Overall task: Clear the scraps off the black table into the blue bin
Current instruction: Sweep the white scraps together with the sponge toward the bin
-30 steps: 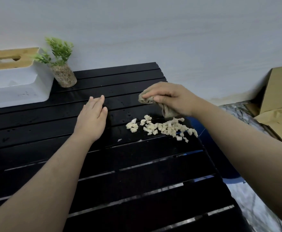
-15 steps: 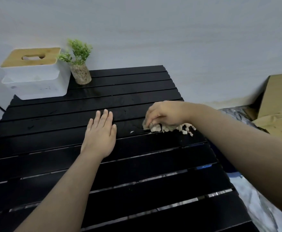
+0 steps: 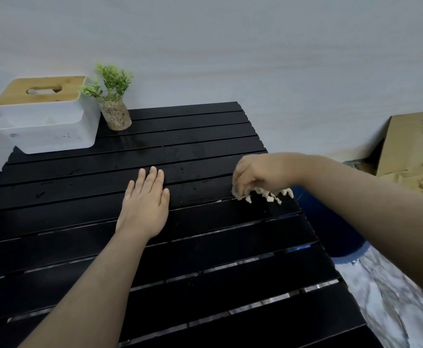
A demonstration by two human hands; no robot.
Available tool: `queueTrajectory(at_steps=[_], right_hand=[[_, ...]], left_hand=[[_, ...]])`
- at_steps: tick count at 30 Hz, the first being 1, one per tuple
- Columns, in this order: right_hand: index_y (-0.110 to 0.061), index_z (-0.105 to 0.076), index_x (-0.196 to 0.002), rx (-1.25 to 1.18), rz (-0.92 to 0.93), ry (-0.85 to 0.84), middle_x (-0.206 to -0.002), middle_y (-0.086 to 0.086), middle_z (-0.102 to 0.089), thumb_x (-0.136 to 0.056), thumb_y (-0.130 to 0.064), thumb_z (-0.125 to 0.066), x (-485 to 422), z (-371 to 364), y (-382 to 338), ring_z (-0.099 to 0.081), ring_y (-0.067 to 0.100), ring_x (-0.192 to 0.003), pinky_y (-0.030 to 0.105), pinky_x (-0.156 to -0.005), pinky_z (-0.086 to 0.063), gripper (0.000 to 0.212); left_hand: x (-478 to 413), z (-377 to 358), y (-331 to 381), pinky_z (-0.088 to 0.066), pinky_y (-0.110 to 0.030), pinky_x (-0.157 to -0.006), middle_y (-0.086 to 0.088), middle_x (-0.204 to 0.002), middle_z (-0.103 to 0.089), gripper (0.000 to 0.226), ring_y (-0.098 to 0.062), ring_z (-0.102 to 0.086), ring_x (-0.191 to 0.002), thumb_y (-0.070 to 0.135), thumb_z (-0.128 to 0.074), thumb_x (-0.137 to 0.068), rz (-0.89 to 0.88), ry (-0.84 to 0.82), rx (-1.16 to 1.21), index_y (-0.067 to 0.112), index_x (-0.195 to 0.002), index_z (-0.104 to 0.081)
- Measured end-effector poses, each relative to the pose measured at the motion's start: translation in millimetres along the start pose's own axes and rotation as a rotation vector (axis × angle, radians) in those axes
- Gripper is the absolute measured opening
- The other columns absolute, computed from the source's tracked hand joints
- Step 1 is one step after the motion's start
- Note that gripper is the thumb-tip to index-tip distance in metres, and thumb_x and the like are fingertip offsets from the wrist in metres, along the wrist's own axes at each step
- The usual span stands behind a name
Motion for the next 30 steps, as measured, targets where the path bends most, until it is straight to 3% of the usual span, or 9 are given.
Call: queueTrajectory(at_steps=[4,10,12,15,19,24,26,28,30], right_hand=[[-0.017,-0.071,-0.093,-0.097,0.043,0.278,-0.109,0.0,-0.065,-0.089,-0.01,-0.052,-0.5,34.5,-22.4,-0.064,0.029,-0.092,0.053,-0.073,-0.054,0.021],[-0.013,-0.072,-0.097,-0.139,-0.181,0.544,-0.107,0.006,-0.066,-0.087,-0.001,-0.057,-7.3,6.3,-53.6,-0.058,0.026,-0.1,0.045,-0.083,-0.052,0.023],[-0.017,-0.069,-0.104,-0.086,-0.336,0.66,-0.11,0.007,-0.064,-0.085,-0.009,-0.057,-7.2,-28.6,-72.3,-0.053,0.031,-0.106,0.049,-0.091,-0.047,0.024],[-0.024,-0.058,-0.122,0.038,-0.48,0.734,-0.132,0.005,-0.054,-0.085,-0.026,-0.058,-0.7,-73.8,-94.5,-0.043,0.032,-0.128,0.062,-0.107,-0.022,0.037],[-0.02,-0.054,-0.127,0.032,-0.512,0.792,-0.135,0.008,-0.051,-0.078,-0.005,-0.06,2.3,-75.5,-60.7,-0.037,0.034,-0.133,0.061,-0.108,-0.017,0.051],[-0.015,-0.056,-0.124,0.008,-0.638,0.889,-0.13,0.013,-0.054,-0.073,0.003,-0.061,33.8,-63.5,-20.3,-0.039,0.034,-0.13,0.062,-0.106,-0.019,0.055],[-0.015,-0.057,-0.123,-0.037,-0.613,1.039,-0.127,0.011,-0.055,-0.078,0.0,-0.054,41.3,-57.2,-25.3,-0.042,0.03,-0.125,0.052,-0.109,-0.02,0.047],[-0.011,-0.06,-0.118,-0.042,-0.569,1.203,-0.119,0.011,-0.06,-0.083,-0.006,-0.048,37.5,-45.6,-26.9,-0.049,0.028,-0.115,0.04,-0.104,-0.033,0.037],[-0.008,-0.062,-0.114,-0.033,-0.579,1.234,-0.114,0.013,-0.062,-0.082,-0.008,-0.051,22.8,-28.8,-15.0,-0.054,0.031,-0.107,0.043,-0.096,-0.044,0.034]], left_hand=[[-1.4,-0.1,0.8,0.004,-0.035,-0.119,0.003,-0.159,0.001,0.053,-0.014,0.01,-0.145,0.033,-0.014,-0.098,-0.001,0.001,0.006,0.018,-0.148,-0.005],[-2.1,-0.3,0.2,0.003,-0.035,-0.119,0.002,-0.159,0.0,0.053,-0.015,0.009,-0.146,0.033,-0.015,-0.098,0.002,-0.003,0.0,0.018,-0.148,-0.006],[-2.7,-0.3,0.7,0.003,-0.036,-0.119,0.002,-0.159,0.0,0.052,-0.015,0.008,-0.146,0.033,-0.016,-0.098,0.004,-0.016,0.002,0.018,-0.147,-0.006],[-3.1,3.1,2.5,0.002,-0.036,-0.119,0.002,-0.159,-0.003,0.052,-0.015,0.007,-0.146,0.033,-0.019,-0.098,0.028,-0.028,0.045,0.017,-0.147,-0.009],[-3.9,8.7,25.0,0.001,-0.035,-0.119,0.001,-0.158,-0.007,0.052,-0.015,0.005,-0.146,0.032,-0.02,-0.098,0.017,0.03,0.11,0.017,-0.147,-0.011],[-10.4,-0.9,76.0,0.002,-0.033,-0.119,0.003,-0.158,-0.008,0.051,-0.013,0.005,-0.146,0.031,-0.019,-0.099,-0.082,0.03,0.171,0.018,-0.147,-0.011],[-14.4,-9.8,84.4,0.002,-0.034,-0.119,0.003,-0.158,-0.007,0.052,-0.014,0.005,-0.146,0.031,-0.018,-0.099,-0.082,0.007,0.148,0.018,-0.147,-0.01],[-17.5,-19.1,84.9,0.0,-0.036,-0.12,0.002,-0.159,-0.004,0.052,-0.016,0.005,-0.146,0.032,-0.018,-0.098,-0.068,-0.008,0.07,0.017,-0.147,-0.007],[-19.6,-23.5,83.6,0.0,-0.038,-0.12,0.0,-0.159,-0.003,0.053,-0.017,0.006,-0.146,0.033,-0.017,-0.098,-0.07,-0.003,0.022,0.017,-0.148,-0.006]])
Point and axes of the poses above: each hand's wrist, its own x-axis away from the middle knuckle, its own z-axis out of the back of the hand, y = z × x, the point moved 6 cm from there along -x, towards the middle knuckle
